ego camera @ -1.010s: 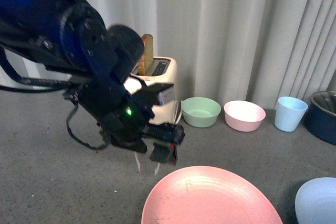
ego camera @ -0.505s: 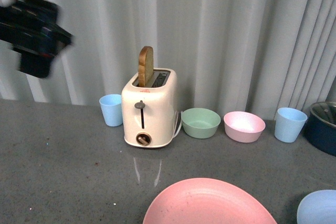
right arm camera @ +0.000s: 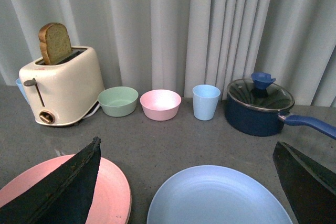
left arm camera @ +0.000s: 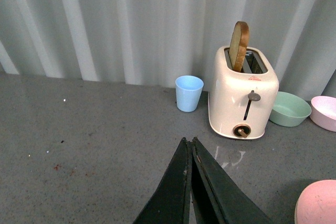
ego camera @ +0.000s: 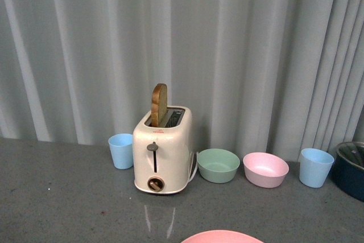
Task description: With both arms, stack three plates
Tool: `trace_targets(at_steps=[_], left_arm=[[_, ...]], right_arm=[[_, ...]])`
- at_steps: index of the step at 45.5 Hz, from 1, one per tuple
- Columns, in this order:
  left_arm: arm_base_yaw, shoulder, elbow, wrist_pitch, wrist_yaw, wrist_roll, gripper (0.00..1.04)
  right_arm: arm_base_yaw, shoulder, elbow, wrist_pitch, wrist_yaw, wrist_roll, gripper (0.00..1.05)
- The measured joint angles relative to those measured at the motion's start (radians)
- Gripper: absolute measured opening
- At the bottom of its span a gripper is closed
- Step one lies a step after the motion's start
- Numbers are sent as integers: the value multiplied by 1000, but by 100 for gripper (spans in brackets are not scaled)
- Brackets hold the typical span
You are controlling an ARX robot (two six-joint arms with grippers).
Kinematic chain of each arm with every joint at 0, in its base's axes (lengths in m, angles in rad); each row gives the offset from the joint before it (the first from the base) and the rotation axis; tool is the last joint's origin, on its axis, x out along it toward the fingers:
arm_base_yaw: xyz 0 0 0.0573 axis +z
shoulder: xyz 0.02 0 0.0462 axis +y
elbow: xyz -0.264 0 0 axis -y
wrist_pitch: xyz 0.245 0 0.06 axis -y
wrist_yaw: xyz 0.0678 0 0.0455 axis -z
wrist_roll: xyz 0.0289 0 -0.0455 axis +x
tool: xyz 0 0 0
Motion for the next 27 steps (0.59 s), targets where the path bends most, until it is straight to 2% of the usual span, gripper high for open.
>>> trace_targets(at_steps=[3, 5, 27], left_arm=[[44, -31, -26, -8, 64, -1, 4], [61, -51, -40, -14, 74, -1, 4], [77, -306, -148, -159, 78, -2, 4]], right_arm=[[0, 0, 0, 0, 0, 0, 97], [0, 0, 0, 0, 0, 0, 97], [0, 0, 0, 0, 0, 0, 97]])
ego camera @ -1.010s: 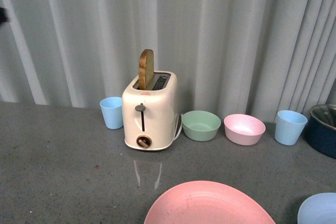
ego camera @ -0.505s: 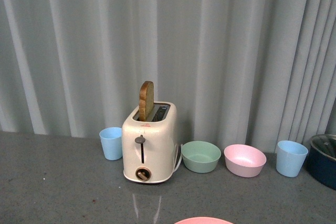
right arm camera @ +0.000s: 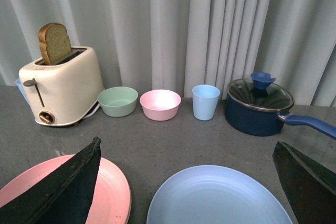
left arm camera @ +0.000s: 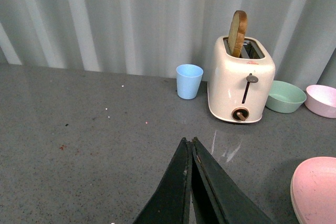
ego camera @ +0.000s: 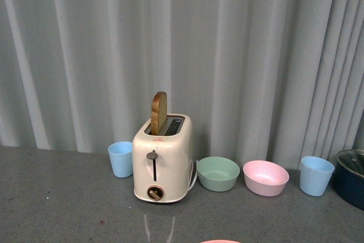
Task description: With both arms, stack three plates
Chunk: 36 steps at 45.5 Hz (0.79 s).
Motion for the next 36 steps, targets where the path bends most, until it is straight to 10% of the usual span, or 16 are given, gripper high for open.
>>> trace_targets(at_steps=[36], left_arm=[[0, -316, -22, -257, 1, -2, 4]], right_arm=[[0, 0, 0, 0, 0, 0, 97]])
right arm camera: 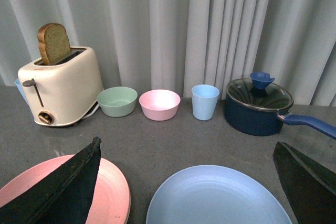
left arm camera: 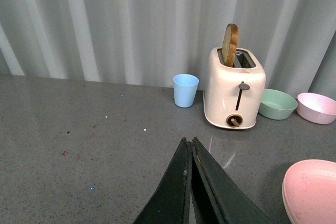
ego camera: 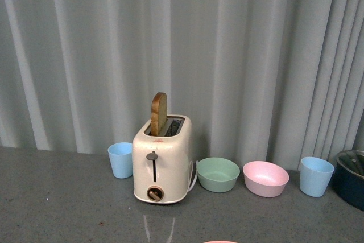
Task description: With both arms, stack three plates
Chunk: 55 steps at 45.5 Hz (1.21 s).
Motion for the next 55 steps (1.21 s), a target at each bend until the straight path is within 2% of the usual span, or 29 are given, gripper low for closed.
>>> trace_targets(at_steps=[8, 13, 29, 32, 40, 43, 47, 50, 52, 55], left_arm=[[0, -47, 0, -48, 0, 0, 4], [0, -168, 0, -198, 0, 0, 4], [0, -200, 0, -207, 0, -1, 4], [0, -200, 0, -207, 0, -1, 19], [0, -200, 0, -207, 0, -1, 46], [0, -200, 0, -207, 0, -1, 62], [0, -200, 0, -207, 0, -1, 76], [0, -200, 0, -207, 0, -1, 92], [0, -200, 0, -207, 0, 0, 99], [0, -200, 0, -207, 0, -1, 98]], right_arm=[[0, 0, 0, 0, 0, 0, 97], [0, 0, 0, 0, 0, 0, 97], [0, 0, 0, 0, 0, 0, 97], [0, 0, 0, 0, 0, 0, 97], [0, 0, 0, 0, 0, 0, 97], [0, 0, 0, 0, 0, 0, 97], [0, 0, 0, 0, 0, 0, 97], [0, 0, 0, 0, 0, 0, 97], [0, 0, 0, 0, 0, 0, 97], [0, 0, 0, 0, 0, 0, 97]])
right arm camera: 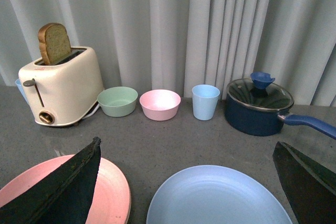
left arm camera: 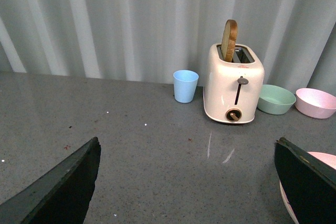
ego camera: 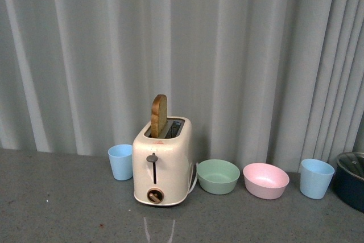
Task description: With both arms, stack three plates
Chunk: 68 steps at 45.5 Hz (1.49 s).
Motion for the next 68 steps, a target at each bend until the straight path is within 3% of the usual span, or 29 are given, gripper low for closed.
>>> trace_targets(at_steps=[1, 4, 6, 17, 23, 30, 45, 68], left_arm=[[0, 0, 0, 0, 0, 0, 97], [0, 0, 0, 0, 0, 0, 98], [0, 0, 0, 0, 0, 0, 98], [0, -1, 0, 0, -1, 0, 98], [0, -1, 0, 0, 0, 0, 98], [0, -1, 0, 0, 0, 0, 98], [0, -1, 0, 0, 0, 0, 98], [0, -1, 0, 0, 0, 0, 98]], right_arm=[[1, 2, 0, -2, 7, 3, 97], [36, 134, 61, -89, 274, 107, 97], [-33, 298, 98, -12, 349, 158, 97], [-404, 1009, 300, 422, 17, 193, 97], [-515, 1478, 512, 362, -55, 117, 97], [-532, 1653, 610, 277, -68, 4, 97], [-538, 1770, 648, 252, -81, -322, 97], [-581, 1927, 731, 153, -192, -344, 97]])
